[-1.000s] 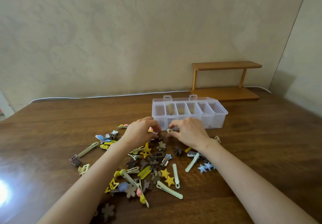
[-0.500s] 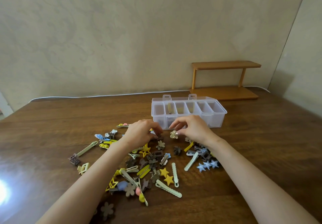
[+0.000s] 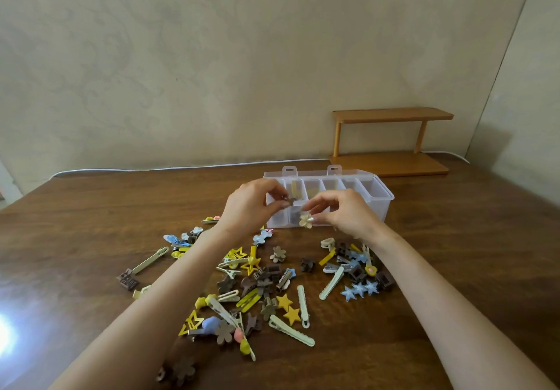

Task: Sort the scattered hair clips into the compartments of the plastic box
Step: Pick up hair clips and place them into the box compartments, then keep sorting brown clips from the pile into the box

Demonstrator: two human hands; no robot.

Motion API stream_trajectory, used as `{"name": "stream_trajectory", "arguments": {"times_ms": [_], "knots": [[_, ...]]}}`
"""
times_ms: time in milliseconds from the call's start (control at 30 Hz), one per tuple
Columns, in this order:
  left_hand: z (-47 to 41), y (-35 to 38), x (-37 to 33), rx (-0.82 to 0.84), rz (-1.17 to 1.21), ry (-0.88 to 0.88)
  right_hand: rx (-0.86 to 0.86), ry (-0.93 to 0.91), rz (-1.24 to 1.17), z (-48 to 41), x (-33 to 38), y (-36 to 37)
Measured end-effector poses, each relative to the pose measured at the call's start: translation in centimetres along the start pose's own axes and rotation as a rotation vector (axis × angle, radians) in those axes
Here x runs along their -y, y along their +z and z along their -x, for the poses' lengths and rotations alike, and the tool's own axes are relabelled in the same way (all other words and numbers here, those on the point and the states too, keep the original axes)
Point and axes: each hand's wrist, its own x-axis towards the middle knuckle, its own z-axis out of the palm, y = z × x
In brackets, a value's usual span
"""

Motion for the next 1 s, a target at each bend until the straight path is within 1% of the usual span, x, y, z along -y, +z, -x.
{"name": "stream_trajectory", "arguments": {"times_ms": [100, 267, 367, 500, 667, 867, 1000], "knots": [[-2.5, 0.1, -0.5, -0.048, -0.019, -0.027, -0.075, -0.008, -0.106, -0.1, -0.1, -0.7], [-5.2, 1.3, -0.2, -0.007, -0.094, -0.122, -0.233, -0.002, -0.211, -0.4, -0.8, -0.9], [-4.4, 1.4, 0.3, -0.019, -0.102, -0.127, -0.341, 0.006, -0.211, -0.6, -1.1, -0.8], [-2.8, 0.9, 0.7, -0.005, -0.085, -0.092, -0.465, 0.004, -0.137, -1.0, -1.3, -0.5], [-1.6, 0.8, 0.9, 0.057, -0.090, -0.059, -0.493, 0.001, 0.015, -2.4, -1.4, -0.4], [-1.3, 1.3, 1.0, 0.029, -0.096, -0.052, -0.447, -0.028, 0.323, -4.4, -0.6, -0.7], [-1.3, 1.4, 0.9, 0.027, -0.090, -0.041, -0.437, -0.066, 0.358, -3.8, -0.6, -0.6]]}}
